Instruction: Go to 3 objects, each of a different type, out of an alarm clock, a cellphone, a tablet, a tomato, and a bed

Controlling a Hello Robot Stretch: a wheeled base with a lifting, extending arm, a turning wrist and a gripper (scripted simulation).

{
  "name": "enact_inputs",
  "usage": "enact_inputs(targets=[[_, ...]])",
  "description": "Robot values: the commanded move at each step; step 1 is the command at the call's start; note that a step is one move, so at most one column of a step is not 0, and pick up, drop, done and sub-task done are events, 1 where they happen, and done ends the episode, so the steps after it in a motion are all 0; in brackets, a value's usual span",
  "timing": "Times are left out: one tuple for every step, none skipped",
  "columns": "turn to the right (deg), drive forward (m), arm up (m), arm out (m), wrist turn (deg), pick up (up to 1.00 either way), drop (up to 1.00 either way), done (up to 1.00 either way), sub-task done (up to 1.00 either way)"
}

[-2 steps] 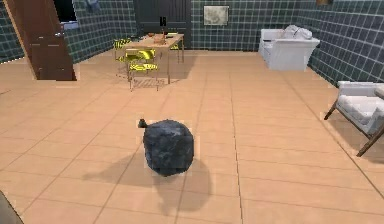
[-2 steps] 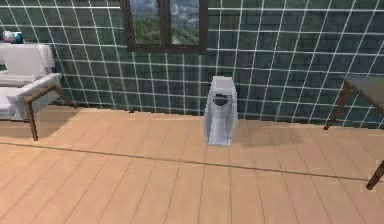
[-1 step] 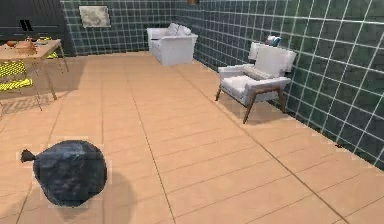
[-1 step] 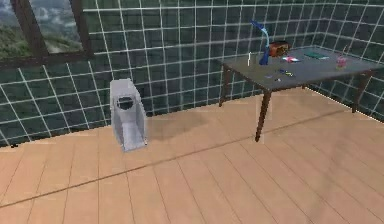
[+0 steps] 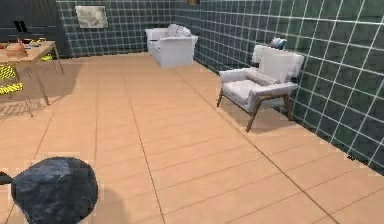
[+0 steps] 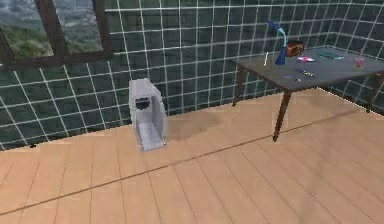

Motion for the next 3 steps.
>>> enact_inputs(targets=[[-3.0, 0.00, 0.00, 0.00, 0.0, 0.00, 0.00, 0.00, 0.00], [0.0, 0.95, 0.00, 0.00, 0.0, 0.00, 0.00, 0.00, 0.00], [-6.0, 0.00, 0.00, 0.00, 0.0, 0.00, 0.00, 0.00, 0.00]])
